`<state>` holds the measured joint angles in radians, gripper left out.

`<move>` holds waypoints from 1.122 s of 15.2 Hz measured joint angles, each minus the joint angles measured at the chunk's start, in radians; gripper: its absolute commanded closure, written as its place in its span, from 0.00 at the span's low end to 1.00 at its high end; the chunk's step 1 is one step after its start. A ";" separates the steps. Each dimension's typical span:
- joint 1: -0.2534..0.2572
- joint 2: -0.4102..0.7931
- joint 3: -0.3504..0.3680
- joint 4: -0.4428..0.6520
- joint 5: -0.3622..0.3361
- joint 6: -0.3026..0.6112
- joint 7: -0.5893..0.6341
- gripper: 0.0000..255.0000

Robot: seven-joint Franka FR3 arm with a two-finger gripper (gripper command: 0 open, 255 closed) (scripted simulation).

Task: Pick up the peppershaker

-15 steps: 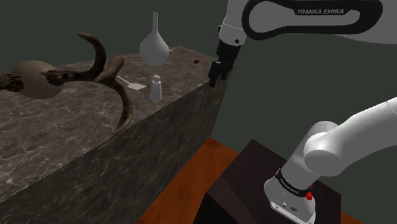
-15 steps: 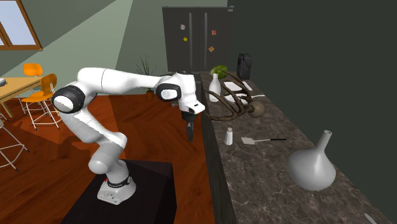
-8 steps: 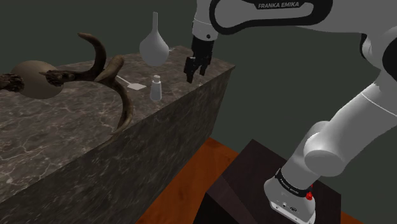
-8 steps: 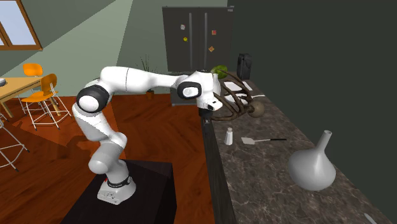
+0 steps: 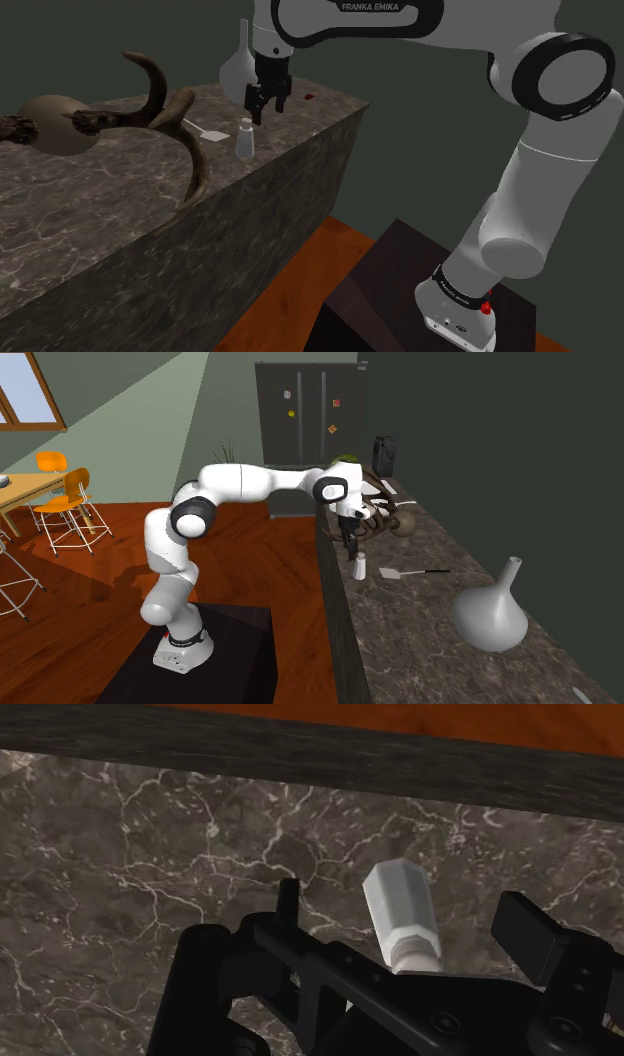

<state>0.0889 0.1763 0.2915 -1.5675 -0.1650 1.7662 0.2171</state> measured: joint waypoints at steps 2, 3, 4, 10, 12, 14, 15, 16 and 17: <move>0.026 0.103 0.006 0.136 -0.034 -0.042 0.012 0.00; 0.039 0.148 0.007 0.190 -0.049 -0.056 0.016 0.00; 0.053 0.199 0.006 0.260 -0.064 -0.079 0.016 0.00; 0.062 0.239 0.004 0.248 -0.079 -0.033 0.029 0.00; 0.062 0.238 0.005 0.225 -0.080 -0.011 0.034 0.00; 0.060 0.240 0.004 0.219 -0.081 -0.002 0.034 1.00; 0.060 0.240 0.004 0.218 -0.081 0.000 0.034 1.00; 0.060 0.240 0.004 0.217 -0.081 0.001 0.034 1.00; 0.060 0.240 0.004 0.217 -0.081 0.001 0.034 1.00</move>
<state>0.1491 0.4163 0.2953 -1.3501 -0.2458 1.7673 0.2515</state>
